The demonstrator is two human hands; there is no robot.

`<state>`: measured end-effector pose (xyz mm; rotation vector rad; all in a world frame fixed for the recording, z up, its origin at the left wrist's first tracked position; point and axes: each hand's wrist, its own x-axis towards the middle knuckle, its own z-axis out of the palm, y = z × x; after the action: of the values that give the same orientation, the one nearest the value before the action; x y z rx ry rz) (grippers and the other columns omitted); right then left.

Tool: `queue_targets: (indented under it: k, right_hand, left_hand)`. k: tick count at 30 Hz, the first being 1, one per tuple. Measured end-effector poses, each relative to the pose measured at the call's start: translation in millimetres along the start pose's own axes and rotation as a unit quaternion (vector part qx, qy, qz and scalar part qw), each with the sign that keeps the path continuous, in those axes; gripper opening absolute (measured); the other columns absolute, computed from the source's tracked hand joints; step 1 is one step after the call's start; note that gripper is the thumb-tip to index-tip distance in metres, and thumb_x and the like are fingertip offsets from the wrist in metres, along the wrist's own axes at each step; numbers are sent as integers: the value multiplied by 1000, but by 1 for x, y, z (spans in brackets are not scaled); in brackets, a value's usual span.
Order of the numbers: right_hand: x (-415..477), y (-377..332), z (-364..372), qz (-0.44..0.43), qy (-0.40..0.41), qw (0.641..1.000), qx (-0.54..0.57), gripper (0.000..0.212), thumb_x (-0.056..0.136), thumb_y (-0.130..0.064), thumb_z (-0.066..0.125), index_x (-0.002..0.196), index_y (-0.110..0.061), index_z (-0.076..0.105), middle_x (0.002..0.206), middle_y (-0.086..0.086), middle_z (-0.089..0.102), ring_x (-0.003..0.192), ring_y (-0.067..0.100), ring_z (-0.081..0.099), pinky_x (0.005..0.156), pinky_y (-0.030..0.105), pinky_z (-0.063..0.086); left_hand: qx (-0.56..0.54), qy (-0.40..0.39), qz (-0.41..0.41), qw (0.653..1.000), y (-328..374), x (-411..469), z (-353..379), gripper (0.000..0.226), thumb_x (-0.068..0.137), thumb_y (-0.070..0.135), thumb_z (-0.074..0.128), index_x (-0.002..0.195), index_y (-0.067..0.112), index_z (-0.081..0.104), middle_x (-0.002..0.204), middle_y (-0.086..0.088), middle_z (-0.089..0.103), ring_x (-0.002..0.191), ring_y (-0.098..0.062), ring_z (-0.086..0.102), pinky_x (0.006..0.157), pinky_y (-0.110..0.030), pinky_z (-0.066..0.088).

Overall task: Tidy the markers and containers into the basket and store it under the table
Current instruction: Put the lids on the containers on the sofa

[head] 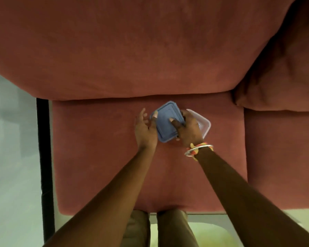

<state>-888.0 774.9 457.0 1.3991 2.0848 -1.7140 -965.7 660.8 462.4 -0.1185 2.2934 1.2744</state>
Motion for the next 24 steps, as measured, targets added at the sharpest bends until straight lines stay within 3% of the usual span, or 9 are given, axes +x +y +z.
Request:
queue_targets:
  k: [2,4,7,12,16,18,20,22,24]
  right_hand:
    - [4,15,-32,-3,-45,999,9,26,85,-27,73,105,-13,65,95,0,66,82,20,63,76,40,57]
    - [6,24,-58,2,-59,998,-15,28,82,-22,77,108,-12,71,105,-6,68,89,14,65,77,30,55]
    - [9,34,-79,6,5,995,-100,34,80,-31,77,111,-18,72,99,-3,72,85,17,67,78,33,55]
    - [12,45,-72,11,77,983,-166,39,85,-35,70,119,-17,68,112,7,71,102,28,65,83,30,47]
    - [4,48,-69,-8,115,969,-219,41,87,-35,69,123,-17,67,117,12,60,107,31,58,87,37,47]
    - [2,50,-70,-20,135,963,-231,40,87,-34,68,125,-20,67,121,11,55,112,32,54,92,40,48]
    - [1,53,-69,-11,136,966,-221,40,87,-33,69,126,-22,66,127,11,52,115,32,53,96,40,47]
    - [2,55,-70,3,111,976,-188,45,87,-32,70,129,-21,63,127,12,54,112,31,57,95,36,47]
    - [5,54,-71,8,85,980,-177,48,88,-33,70,132,-19,60,124,13,58,110,30,59,91,33,46]
  left_hand:
    - [12,-47,-6,999,-2,-1,12,55,92,34,66,141,15,50,119,2,63,87,2,60,82,-17,49]
    - [35,-80,9,996,-10,-1,23,45,92,24,68,134,11,58,106,-4,71,89,-12,67,87,-30,55]
    - [83,-118,5,989,-8,-11,35,35,89,15,70,123,7,66,100,-9,73,91,-21,70,85,-31,57]
    - [180,-108,42,977,-4,-22,46,53,84,30,76,132,12,60,127,-10,60,108,-23,62,93,-39,53]
    - [203,-163,51,964,-2,-25,51,46,88,27,72,129,9,63,122,-9,68,108,-23,66,86,-21,48]
    - [215,-151,56,963,-2,-27,53,44,88,25,72,128,9,64,121,-8,70,106,-22,67,84,-19,47]
    - [191,-139,28,971,-5,-29,57,42,87,26,73,125,10,65,114,-8,72,94,-23,71,84,-30,57]
    - [144,-120,-38,982,-8,-32,62,35,84,26,76,115,12,67,103,-8,74,83,-23,73,74,-41,62]
    - [82,-91,-100,987,-12,-32,67,25,82,25,78,102,13,68,95,-7,72,77,-19,72,69,-44,63]
